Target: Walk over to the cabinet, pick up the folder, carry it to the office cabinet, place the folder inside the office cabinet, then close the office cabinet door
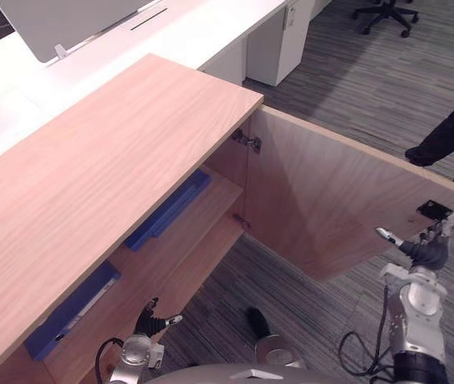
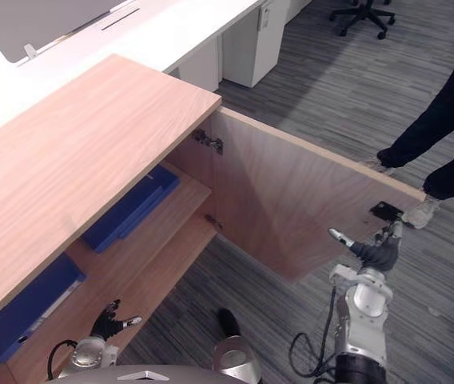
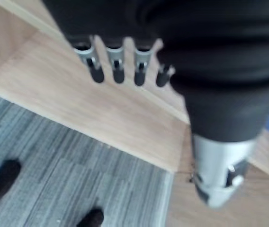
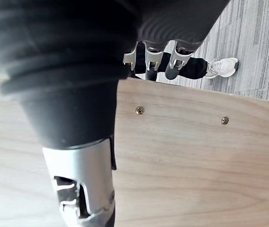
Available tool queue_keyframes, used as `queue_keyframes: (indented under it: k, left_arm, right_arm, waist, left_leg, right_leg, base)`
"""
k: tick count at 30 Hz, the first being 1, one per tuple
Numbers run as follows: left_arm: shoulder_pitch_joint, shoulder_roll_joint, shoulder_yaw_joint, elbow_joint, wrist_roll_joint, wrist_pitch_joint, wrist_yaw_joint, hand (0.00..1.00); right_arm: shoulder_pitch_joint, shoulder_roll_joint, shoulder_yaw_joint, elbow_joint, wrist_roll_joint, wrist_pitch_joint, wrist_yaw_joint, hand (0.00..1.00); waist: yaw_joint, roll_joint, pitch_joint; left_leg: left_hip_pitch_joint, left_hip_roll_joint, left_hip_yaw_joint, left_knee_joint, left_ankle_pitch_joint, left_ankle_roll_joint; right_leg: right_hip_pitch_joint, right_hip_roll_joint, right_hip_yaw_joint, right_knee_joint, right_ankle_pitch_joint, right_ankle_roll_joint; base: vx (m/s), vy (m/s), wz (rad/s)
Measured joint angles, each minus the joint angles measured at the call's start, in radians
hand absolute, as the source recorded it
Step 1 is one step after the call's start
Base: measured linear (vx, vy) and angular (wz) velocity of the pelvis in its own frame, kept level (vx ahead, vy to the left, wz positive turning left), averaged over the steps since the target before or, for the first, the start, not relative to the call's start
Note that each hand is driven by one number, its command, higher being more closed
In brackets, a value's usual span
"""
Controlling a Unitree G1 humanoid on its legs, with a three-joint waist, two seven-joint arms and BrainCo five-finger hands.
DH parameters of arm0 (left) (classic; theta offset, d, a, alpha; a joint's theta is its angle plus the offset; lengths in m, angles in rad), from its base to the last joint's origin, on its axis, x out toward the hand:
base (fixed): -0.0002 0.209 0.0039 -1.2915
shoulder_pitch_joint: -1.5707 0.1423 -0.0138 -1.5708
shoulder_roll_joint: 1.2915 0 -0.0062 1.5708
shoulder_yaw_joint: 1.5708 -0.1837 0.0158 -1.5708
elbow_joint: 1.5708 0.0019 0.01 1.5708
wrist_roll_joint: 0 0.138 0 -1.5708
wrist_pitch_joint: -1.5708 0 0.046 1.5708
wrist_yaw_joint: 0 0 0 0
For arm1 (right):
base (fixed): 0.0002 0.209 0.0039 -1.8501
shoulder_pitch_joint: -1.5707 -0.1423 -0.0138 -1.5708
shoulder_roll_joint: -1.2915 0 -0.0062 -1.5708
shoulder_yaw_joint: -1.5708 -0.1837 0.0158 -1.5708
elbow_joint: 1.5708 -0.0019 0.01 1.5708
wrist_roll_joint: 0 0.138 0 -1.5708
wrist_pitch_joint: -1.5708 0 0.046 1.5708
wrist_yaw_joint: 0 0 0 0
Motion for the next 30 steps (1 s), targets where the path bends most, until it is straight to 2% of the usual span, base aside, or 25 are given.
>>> queue_keyframes:
  k: [2, 4, 7, 12, 17, 19, 23, 26, 27, 30]
  left_arm:
    - [-0.006, 0.006, -0.001, 0.006, 0.001, 0.001, 0.003, 0.00]
    - [-0.006, 0.006, -0.009, 0.007, 0.003, 0.001, 0.005, 0.00]
    - [-0.006, 0.005, -0.019, 0.017, 0.019, 0.001, 0.008, 0.00]
    - [-0.004, 0.005, -0.019, 0.026, 0.020, 0.011, 0.018, 0.00]
    - [-0.016, 0.004, -0.022, 0.026, 0.020, 0.014, 0.038, 0.00]
    - [-0.019, 0.003, -0.028, 0.026, 0.020, 0.018, 0.050, 0.00]
    - [-0.017, 0.000, -0.050, 0.026, 0.020, 0.020, 0.056, 0.00]
    - [-0.002, 0.000, -0.059, 0.027, 0.020, 0.020, 0.058, 0.00]
    - [0.005, 0.001, -0.059, 0.027, 0.020, 0.020, 0.060, 0.00]
    - [0.029, 0.002, -0.070, 0.035, 0.020, 0.021, 0.065, 0.00]
  right_arm:
    - [0.058, 0.035, 0.054, -0.038, 0.000, -0.009, 0.000, 0.00]
    - [0.100, 0.067, 0.086, -0.056, 0.000, -0.020, 0.000, 0.00]
    - [0.163, 0.104, 0.140, -0.082, 0.000, -0.043, 0.000, 0.00]
    - [0.251, 0.133, 0.238, -0.110, -0.012, -0.041, 0.001, 0.00]
    - [0.319, 0.162, 0.363, -0.122, -0.080, -0.015, 0.004, 0.00]
    - [0.343, 0.166, 0.475, -0.149, -0.088, -0.007, 0.019, 0.00]
    - [0.339, 0.205, 0.661, -0.153, -0.141, 0.001, 0.091, 0.00]
    - [0.298, 0.256, 0.711, -0.154, -0.142, 0.002, 0.121, 0.00]
    - [0.283, 0.259, 0.723, -0.154, -0.142, 0.001, 0.122, 0.00]
    - [0.226, 0.263, 0.775, -0.142, -0.142, -0.008, 0.134, 0.00]
  waist:
    - [0.000, -0.023, -0.006]
    - [0.000, -0.034, -0.012]
    - [0.002, -0.042, -0.019]
    - [0.012, -0.053, -0.033]
    - [0.041, -0.067, -0.055]
    - [0.049, -0.072, -0.055]
    - [0.089, -0.087, -0.072]
    - [0.117, -0.108, -0.081]
    - [0.118, -0.113, -0.081]
    - [0.134, -0.129, -0.079]
  left_leg:
    - [0.001, 0.003, 0.003, 0.001, 0.001, -0.001]
    - [0.002, 0.005, 0.002, 0.002, 0.003, -0.003]
    - [0.003, 0.006, -0.003, 0.000, 0.008, -0.005]
    - [0.011, 0.006, -0.034, -0.022, 0.016, -0.010]
    - [0.021, 0.010, -0.095, -0.083, 0.065, -0.011]
    - [0.017, 0.017, -0.117, -0.083, 0.078, -0.013]
    - [0.016, 0.022, -0.164, -0.083, 0.100, -0.012]
    - [0.014, 0.014, -0.191, -0.084, 0.109, -0.007]
    - [0.013, 0.014, -0.194, -0.084, 0.110, -0.006]
    - [0.012, 0.007, -0.208, -0.085, 0.119, 0.007]
  right_leg:
    - [-0.004, 0.002, 0.011, 0.002, 0.009, -0.003]
    - [-0.003, 0.003, 0.010, 0.002, 0.011, -0.006]
    - [-0.002, 0.003, 0.008, 0.002, 0.010, -0.003]
    - [0.008, 0.003, -0.032, 0.002, 0.011, -0.010]
    - [0.008, 0.024, -0.052, 0.002, 0.004, -0.008]
    - [0.013, 0.029, -0.067, 0.002, 0.004, -0.008]
    - [0.037, 0.032, -0.079, 0.002, 0.003, -0.009]
    - [0.048, 0.028, -0.082, 0.006, -0.017, -0.007]
    - [0.049, 0.026, -0.082, 0.009, -0.021, -0.006]
    - [0.048, 0.017, -0.086, 0.027, -0.068, 0.018]
  base:
    - [-0.06, -0.045, -0.18]
    - [-0.08, -0.051, -0.02]
    - [-0.08, -0.058, -0.01]
    - [-0.11, -0.062, -0.02]
    - [-0.08, -0.074, 0.10]
    - [-0.07, -0.068, 0.19]
    - [-0.05, -0.037, 0.33]
    - [-0.05, 0.005, 0.31]
    - [-0.04, 0.021, 0.20]
    - [-0.04, 0.038, 0.19]
